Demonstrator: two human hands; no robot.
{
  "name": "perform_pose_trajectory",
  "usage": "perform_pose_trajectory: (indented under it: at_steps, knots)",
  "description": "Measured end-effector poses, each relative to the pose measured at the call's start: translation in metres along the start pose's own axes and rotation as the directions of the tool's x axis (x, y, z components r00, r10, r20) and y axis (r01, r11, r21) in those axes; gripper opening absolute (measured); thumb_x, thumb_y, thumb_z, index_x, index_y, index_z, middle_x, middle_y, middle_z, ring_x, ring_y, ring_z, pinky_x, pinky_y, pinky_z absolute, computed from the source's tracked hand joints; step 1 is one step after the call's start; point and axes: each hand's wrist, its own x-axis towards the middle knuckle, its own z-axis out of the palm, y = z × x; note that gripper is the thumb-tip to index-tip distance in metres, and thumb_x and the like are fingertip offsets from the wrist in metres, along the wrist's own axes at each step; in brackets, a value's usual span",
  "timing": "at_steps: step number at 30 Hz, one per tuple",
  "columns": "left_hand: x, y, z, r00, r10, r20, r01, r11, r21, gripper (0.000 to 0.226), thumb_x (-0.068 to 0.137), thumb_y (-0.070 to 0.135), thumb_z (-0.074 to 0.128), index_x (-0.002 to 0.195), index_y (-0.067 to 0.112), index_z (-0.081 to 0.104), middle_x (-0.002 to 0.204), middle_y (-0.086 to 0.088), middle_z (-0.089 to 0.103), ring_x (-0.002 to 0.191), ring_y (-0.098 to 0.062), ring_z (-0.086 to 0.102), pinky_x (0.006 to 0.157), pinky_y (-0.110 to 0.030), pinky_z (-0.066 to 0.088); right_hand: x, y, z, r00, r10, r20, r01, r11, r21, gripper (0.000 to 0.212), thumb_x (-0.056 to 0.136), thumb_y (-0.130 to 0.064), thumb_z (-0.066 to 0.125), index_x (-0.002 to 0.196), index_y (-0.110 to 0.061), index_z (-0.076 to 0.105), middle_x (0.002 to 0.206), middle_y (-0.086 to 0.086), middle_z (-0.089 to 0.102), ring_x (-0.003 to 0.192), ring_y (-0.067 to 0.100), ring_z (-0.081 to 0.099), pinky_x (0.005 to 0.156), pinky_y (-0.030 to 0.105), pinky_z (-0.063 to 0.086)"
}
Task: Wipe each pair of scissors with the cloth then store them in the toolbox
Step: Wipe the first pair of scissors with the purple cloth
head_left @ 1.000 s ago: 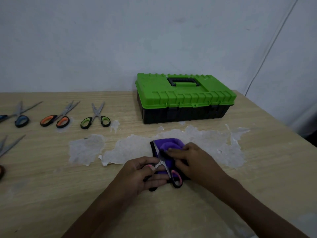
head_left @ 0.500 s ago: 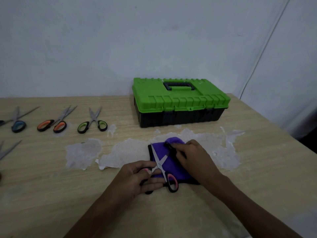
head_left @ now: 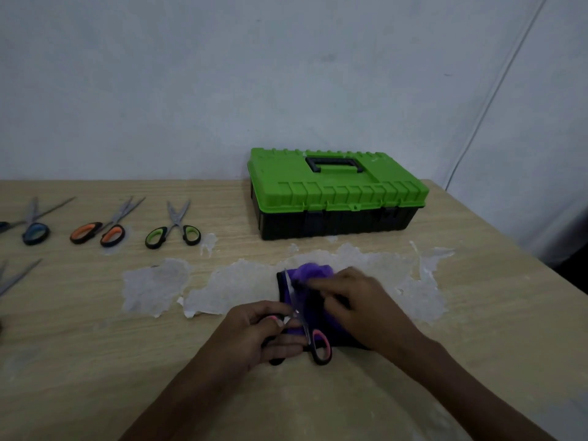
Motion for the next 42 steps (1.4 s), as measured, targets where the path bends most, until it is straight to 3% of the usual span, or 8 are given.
perform_pose_trajectory:
  at_steps: [2,11,16,21,24,29,34,42]
  knots:
    - [0.001,0.0,0.0,1.0,0.002,0.005,-0.002,1.0,0.01,0.024,0.1,-0.006,0.043,0.115,-0.005,0.062,0.106,-0.023,0.073,0.092,-0.039,0.074,0.079,-0.043,0.062,-0.004,-0.005,0.011,0.983,-0.132,0.129,0.136,0.99,-0.023,0.041,0.093,-0.02,0.051,0.131,-0.035,0.055,0.094,-0.003,0.047,0.088,0.013,0.047,0.072,0.022,0.035]
    - [-0.001,0.002,-0.001,0.999,0.007,0.036,-0.008,0.999,0.034,0.024,0.1,-0.003,0.045,0.116,-0.003,0.063,0.106,-0.021,0.074,0.094,-0.036,0.074,0.08,-0.04,0.062,0.028,-0.012,0.026,0.993,-0.076,0.088,0.083,0.994,-0.07,0.043,0.093,-0.017,0.048,0.132,-0.034,0.053,0.096,0.005,0.051,0.097,0.02,0.046,0.078,0.032,0.044]
    - [-0.002,0.002,-0.001,1.0,-0.009,0.021,0.009,1.0,-0.014,0.024,0.099,-0.005,0.046,0.115,-0.003,0.064,0.102,-0.022,0.075,0.092,-0.038,0.074,0.079,-0.041,0.062,0.053,0.006,0.019,0.995,0.091,-0.041,-0.097,0.979,-0.178,0.042,0.094,-0.018,0.04,0.131,-0.035,0.052,0.092,0.007,0.046,0.087,0.028,0.051,0.07,0.032,0.041]
    - [0.0,0.003,0.0,0.999,-0.014,0.033,0.014,1.0,-0.004,0.023,0.099,-0.006,0.045,0.111,-0.005,0.064,0.103,-0.023,0.074,0.091,-0.037,0.074,0.076,-0.04,0.063,-0.01,-0.002,0.02,0.978,-0.199,0.07,0.209,0.954,-0.214,0.05,0.084,-0.011,0.057,0.132,-0.025,0.056,0.134,0.003,0.058,0.131,0.025,0.047,0.1,0.043,0.047]
    - [-0.001,0.003,0.0,1.0,-0.018,0.024,0.018,1.0,-0.002,0.023,0.099,-0.006,0.046,0.113,-0.003,0.064,0.104,-0.024,0.073,0.091,-0.037,0.075,0.077,-0.04,0.063,-0.003,0.019,0.018,0.996,-0.052,0.072,0.07,0.959,-0.273,0.053,0.092,-0.012,0.052,0.141,-0.031,0.043,0.151,0.005,0.037,0.143,0.026,0.027,0.113,0.039,0.028]
    - [-0.001,0.002,-0.001,1.0,-0.015,0.023,0.015,1.0,-0.02,0.024,0.099,-0.007,0.046,0.115,-0.005,0.063,0.1,-0.023,0.074,0.09,-0.039,0.074,0.077,-0.041,0.063,-0.014,0.006,0.023,0.945,-0.305,0.115,0.324,0.842,-0.431,0.058,0.064,-0.014,0.084,0.12,-0.013,0.066,0.12,0.005,0.067,0.124,0.027,0.054,0.102,0.048,0.042]
    - [0.001,0.001,-0.002,1.0,-0.013,0.026,0.013,1.0,0.0,0.024,0.099,-0.004,0.047,0.117,-0.002,0.063,0.103,-0.021,0.075,0.093,-0.037,0.074,0.078,-0.04,0.063,-0.004,0.033,0.007,0.986,-0.167,0.006,0.147,0.85,-0.505,0.053,0.069,-0.009,0.077,0.119,-0.019,0.065,0.12,0.009,0.067,0.127,0.03,0.05,0.103,0.054,0.04]
    - [0.001,0.001,-0.001,1.0,-0.014,0.021,0.014,1.0,-0.01,0.025,0.099,-0.006,0.046,0.116,-0.003,0.063,0.104,-0.025,0.073,0.091,-0.037,0.074,0.077,-0.04,0.063,-0.017,0.018,0.014,0.958,-0.287,0.02,0.274,0.89,-0.365,0.054,0.07,-0.007,0.076,0.122,-0.015,0.065,0.122,0.003,0.066,0.121,0.021,0.057,0.098,0.034,0.042]
